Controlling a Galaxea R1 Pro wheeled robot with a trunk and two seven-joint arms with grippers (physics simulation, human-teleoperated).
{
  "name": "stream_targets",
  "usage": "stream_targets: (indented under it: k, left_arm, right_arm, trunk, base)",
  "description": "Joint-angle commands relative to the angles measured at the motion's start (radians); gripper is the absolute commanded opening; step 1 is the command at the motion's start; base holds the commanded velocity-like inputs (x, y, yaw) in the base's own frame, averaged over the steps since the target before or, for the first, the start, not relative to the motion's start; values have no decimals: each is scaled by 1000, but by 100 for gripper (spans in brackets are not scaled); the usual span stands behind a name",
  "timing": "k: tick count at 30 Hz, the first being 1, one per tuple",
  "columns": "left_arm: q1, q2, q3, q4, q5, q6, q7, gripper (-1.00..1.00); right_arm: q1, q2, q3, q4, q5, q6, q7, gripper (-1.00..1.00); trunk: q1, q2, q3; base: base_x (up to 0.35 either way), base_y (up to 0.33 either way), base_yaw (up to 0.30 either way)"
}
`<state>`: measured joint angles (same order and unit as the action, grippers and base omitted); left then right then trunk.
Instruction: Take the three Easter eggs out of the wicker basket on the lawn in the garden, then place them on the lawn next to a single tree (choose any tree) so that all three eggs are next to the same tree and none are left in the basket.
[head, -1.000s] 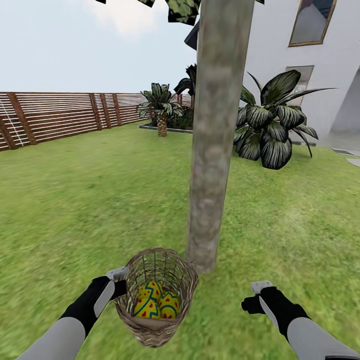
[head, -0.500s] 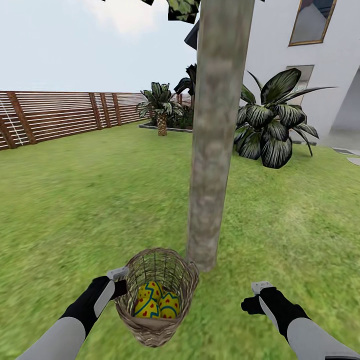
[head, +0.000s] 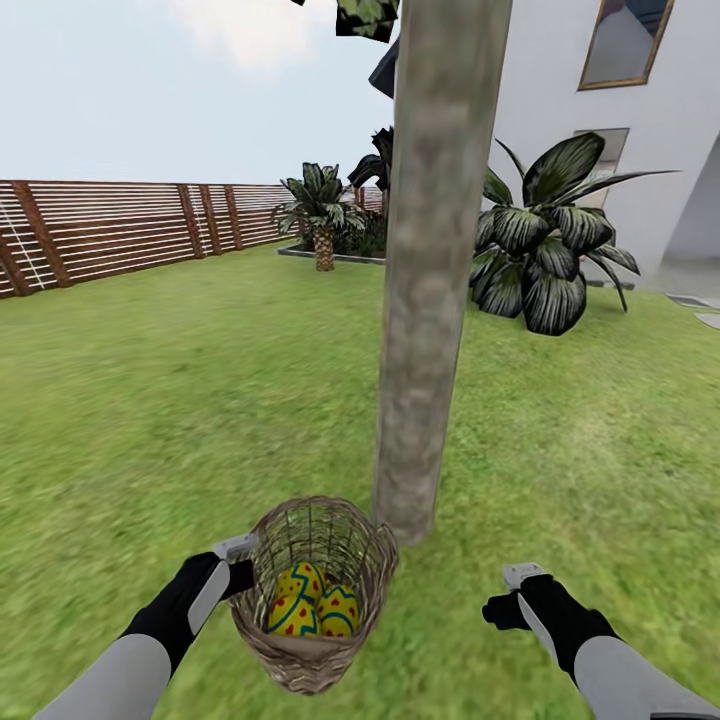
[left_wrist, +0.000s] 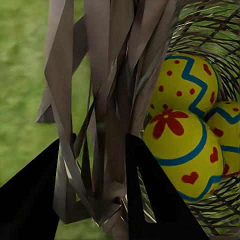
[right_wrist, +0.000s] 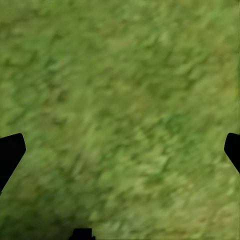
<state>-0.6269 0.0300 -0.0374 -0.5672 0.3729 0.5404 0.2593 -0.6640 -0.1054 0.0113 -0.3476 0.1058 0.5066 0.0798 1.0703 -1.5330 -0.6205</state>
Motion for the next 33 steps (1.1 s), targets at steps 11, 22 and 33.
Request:
stream_targets:
  k: [11, 22, 33]
  left_arm:
    - [0, 1, -4, -2, 17, 3, 6, -100]
    - [0, -2, -5, -3, 17, 3, 6, -100]
    - [0, -7, -6, -4, 17, 3, 6, -100]
  right_arm:
    - [0, 0, 1, -2, 11, 6, 8, 100]
    - [0, 0, 1, -2, 11, 6, 8, 100]
    - [1, 0, 1, -2, 12, 6, 8, 100]
  trunk:
    - [43, -78, -36]
    - [85, -155, -70]
    - [127, -232, -104]
  base:
    - [80, 24, 0]
    - [166, 112, 0]
    - [2, 2, 0]
